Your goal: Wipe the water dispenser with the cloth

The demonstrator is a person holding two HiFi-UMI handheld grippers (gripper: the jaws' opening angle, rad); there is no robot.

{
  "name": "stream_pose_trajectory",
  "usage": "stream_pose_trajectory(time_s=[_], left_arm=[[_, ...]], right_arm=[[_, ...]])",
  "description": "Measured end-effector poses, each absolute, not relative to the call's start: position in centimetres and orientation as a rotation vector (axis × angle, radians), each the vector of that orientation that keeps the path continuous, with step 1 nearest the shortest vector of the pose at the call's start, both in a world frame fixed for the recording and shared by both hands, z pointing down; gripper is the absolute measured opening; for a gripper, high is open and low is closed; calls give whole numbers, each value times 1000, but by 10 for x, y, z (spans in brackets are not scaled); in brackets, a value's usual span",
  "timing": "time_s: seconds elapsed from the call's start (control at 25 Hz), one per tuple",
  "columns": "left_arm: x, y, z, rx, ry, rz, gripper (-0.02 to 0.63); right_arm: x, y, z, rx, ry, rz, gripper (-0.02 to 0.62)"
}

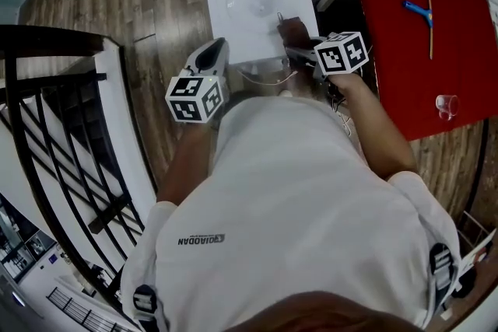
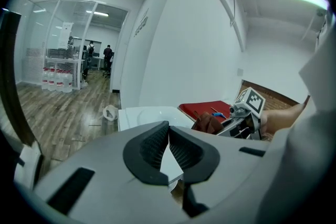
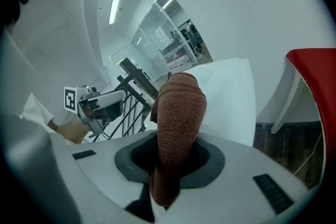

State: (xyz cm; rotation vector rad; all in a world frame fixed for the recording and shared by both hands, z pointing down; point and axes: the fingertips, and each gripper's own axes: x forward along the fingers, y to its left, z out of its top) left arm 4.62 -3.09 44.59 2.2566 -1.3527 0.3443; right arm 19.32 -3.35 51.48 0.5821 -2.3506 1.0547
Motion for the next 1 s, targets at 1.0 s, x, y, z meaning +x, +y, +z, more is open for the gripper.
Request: stream_pose_trajectory(time_s=[1.0], left_arm=[[83, -22, 438, 2303, -1306, 404, 2]], right_arm=[[297, -36, 527, 919, -2298, 1050, 69]])
